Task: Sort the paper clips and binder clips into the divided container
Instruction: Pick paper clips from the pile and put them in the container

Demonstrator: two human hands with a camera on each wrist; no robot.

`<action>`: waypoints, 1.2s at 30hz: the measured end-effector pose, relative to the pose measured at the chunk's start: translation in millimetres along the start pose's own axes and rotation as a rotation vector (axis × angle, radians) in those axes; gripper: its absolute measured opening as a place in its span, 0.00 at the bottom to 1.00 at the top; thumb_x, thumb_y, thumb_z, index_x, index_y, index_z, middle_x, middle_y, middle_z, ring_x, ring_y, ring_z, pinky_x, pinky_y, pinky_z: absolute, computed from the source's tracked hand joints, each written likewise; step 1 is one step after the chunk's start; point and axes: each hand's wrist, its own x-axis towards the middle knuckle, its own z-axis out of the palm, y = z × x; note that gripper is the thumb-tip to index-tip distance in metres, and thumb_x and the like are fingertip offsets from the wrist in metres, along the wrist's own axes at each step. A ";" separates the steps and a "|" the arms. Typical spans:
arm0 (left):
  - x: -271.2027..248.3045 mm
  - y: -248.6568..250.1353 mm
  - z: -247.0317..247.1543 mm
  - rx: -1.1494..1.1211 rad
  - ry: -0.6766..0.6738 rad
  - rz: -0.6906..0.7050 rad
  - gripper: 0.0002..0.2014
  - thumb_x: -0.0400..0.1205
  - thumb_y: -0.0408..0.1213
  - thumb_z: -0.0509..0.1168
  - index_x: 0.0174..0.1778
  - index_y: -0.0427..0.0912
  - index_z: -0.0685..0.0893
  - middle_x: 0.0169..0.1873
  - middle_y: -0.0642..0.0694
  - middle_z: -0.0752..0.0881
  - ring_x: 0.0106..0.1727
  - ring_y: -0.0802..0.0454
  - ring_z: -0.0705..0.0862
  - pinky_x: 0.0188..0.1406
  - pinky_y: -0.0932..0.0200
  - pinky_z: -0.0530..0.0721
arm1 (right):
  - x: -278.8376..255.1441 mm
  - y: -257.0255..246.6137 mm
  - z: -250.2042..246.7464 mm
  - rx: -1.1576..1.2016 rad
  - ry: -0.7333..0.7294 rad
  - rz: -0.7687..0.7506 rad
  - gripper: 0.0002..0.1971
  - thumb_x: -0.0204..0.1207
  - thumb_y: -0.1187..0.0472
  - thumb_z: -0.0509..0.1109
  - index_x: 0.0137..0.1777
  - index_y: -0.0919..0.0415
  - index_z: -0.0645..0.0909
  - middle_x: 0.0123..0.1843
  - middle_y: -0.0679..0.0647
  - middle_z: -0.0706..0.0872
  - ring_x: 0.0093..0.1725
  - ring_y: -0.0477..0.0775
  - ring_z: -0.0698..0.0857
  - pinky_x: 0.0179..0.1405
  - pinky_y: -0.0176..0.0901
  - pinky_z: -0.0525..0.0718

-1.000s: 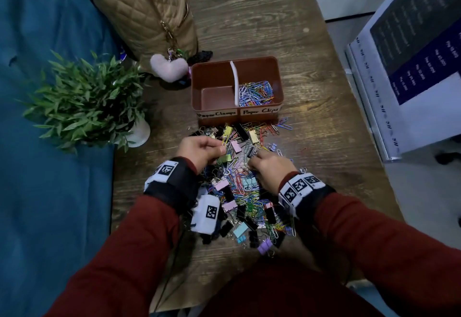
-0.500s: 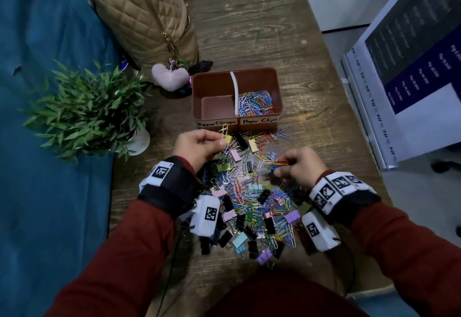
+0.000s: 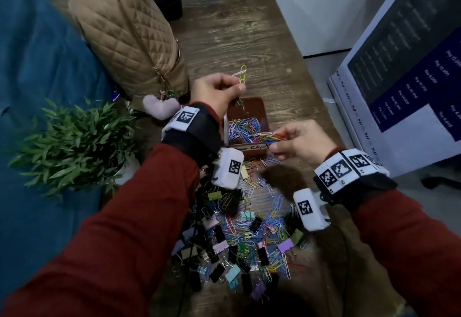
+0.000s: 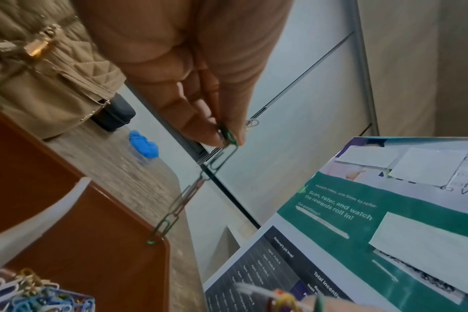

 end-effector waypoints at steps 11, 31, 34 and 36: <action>-26.7 -52.5 -15.3 0.528 -0.068 -0.024 0.03 0.73 0.43 0.74 0.35 0.50 0.89 0.31 0.54 0.88 0.36 0.53 0.86 0.43 0.62 0.84 | 53.1 -14.4 26.9 -0.291 0.216 -0.088 0.10 0.61 0.68 0.81 0.36 0.54 0.86 0.40 0.56 0.90 0.41 0.58 0.90 0.43 0.58 0.89; -148.4 -139.6 -1.5 1.079 -0.642 -0.019 0.12 0.77 0.46 0.70 0.57 0.54 0.84 0.56 0.51 0.82 0.57 0.50 0.81 0.59 0.52 0.81 | -85.6 122.5 27.3 -0.907 -0.110 -0.182 0.10 0.71 0.53 0.73 0.52 0.51 0.85 0.51 0.49 0.88 0.52 0.54 0.85 0.52 0.46 0.82; -147.1 -140.4 -3.2 1.078 -0.622 0.026 0.05 0.79 0.38 0.67 0.48 0.49 0.87 0.51 0.50 0.85 0.53 0.49 0.83 0.57 0.51 0.83 | -79.2 120.7 43.1 -0.866 -0.104 -0.217 0.15 0.71 0.52 0.74 0.57 0.50 0.83 0.54 0.48 0.88 0.54 0.51 0.85 0.55 0.41 0.81; -147.0 -139.7 -6.5 1.067 -0.592 0.044 0.04 0.79 0.37 0.67 0.46 0.50 0.86 0.50 0.51 0.86 0.52 0.50 0.83 0.56 0.52 0.84 | -74.5 119.8 50.6 -0.931 -0.162 -0.234 0.13 0.73 0.54 0.73 0.58 0.50 0.82 0.55 0.49 0.87 0.56 0.53 0.83 0.56 0.42 0.80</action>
